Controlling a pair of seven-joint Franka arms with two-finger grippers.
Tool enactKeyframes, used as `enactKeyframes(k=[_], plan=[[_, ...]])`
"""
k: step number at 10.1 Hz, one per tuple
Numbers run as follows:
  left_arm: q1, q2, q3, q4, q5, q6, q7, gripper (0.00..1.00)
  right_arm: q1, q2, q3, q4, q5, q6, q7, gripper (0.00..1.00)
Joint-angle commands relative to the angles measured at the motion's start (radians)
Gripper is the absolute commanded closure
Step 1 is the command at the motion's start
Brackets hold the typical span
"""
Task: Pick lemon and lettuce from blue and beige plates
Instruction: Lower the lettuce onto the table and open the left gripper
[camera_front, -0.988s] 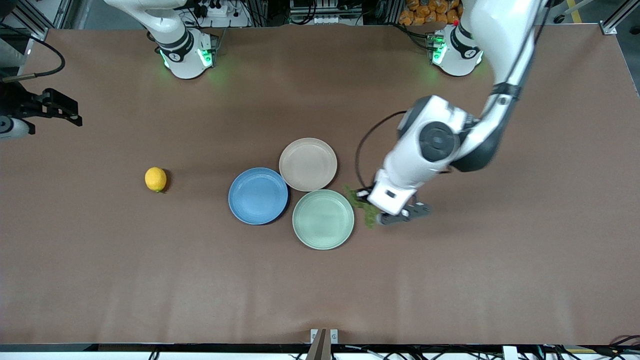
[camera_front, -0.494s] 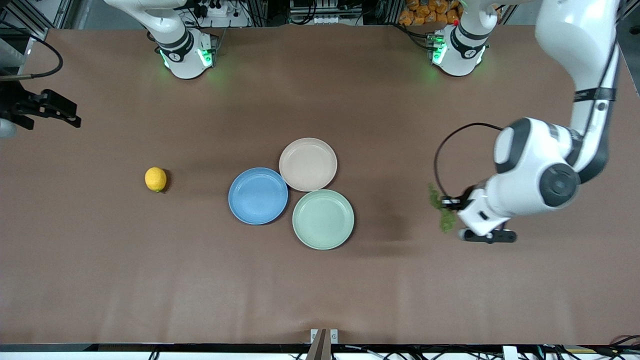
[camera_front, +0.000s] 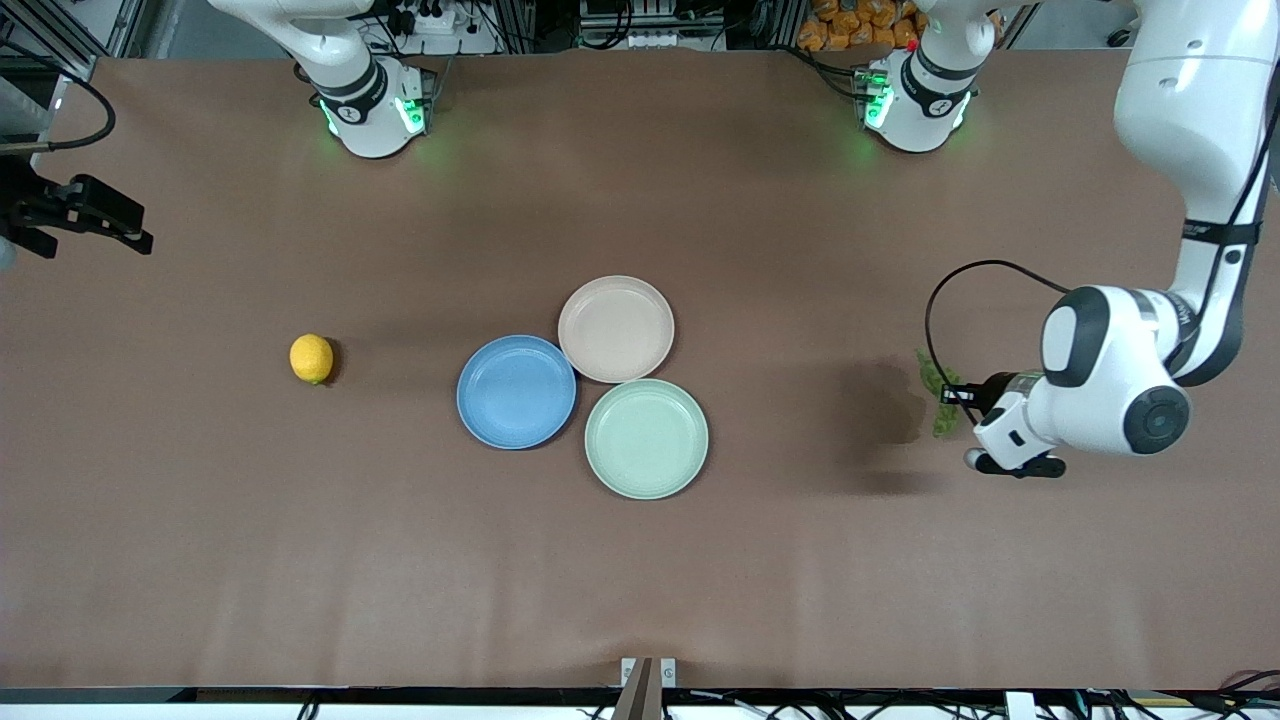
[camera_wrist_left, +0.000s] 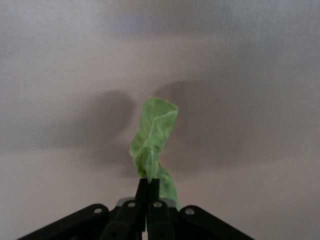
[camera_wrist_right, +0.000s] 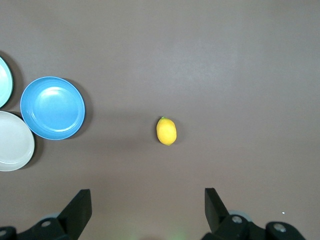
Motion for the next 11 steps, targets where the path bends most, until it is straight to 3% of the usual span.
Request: enactKeyframes(k=[1,3,9,11], plan=[[-0.021,-0.002,-0.008,0.006,0.053,0.002,-0.012,0.67,-0.007,0.003,0.005,0.014,0.009,0.001,0.018,0.00],[-0.020,-0.007,-0.011,0.009,0.073,0.001,0.006,0.00,-0.013,0.003,0.005,0.014,0.009,0.007,0.018,0.00],[-0.003,-0.119,-0.008,0.101,0.075,-0.076,0.009,0.00,-0.014,0.007,0.005,0.014,0.004,0.032,0.018,0.00],[0.000,-0.207,-0.010,0.102,0.099,-0.111,0.012,0.00,-0.016,0.007,0.004,0.014,-0.002,0.032,0.018,0.00]])
